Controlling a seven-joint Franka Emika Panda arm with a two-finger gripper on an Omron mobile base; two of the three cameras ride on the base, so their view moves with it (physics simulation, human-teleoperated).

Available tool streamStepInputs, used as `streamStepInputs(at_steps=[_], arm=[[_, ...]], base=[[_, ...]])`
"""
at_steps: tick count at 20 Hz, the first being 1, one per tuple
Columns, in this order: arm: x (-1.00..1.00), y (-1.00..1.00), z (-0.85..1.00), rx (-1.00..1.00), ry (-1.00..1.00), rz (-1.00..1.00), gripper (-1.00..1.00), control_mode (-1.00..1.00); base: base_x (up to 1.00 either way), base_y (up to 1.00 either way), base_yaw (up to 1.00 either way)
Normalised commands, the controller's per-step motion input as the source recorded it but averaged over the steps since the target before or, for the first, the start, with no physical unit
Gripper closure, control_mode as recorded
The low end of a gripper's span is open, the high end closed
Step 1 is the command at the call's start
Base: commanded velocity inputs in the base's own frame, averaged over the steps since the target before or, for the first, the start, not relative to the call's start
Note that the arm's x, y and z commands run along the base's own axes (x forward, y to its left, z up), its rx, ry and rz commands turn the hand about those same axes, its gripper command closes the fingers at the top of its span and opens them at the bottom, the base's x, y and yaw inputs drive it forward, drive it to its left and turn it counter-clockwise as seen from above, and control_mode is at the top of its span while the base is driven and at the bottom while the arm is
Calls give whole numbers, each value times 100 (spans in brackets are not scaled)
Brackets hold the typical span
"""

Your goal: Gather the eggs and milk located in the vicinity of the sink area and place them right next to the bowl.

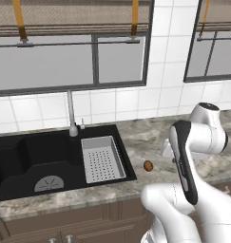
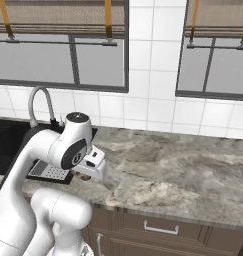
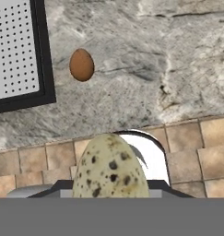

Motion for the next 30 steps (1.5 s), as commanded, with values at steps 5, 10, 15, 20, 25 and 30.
streamStepInputs(at_steps=[5,10,15,20,25,30], arm=[[0,16,1,-4,1,0,100,-100],[0,0,0,0,0,0,100,-100],[0,0,0,0,0,0,100,100],[0,0,0,0,0,0,100,100],[0,0,0,0,0,0,100,100],[0,0,0,0,0,0,100,100]], base=[[0,0,0],[0,0,0],[-31,4,2],[-78,58,15],[-23,88,6],[12,100,0]])
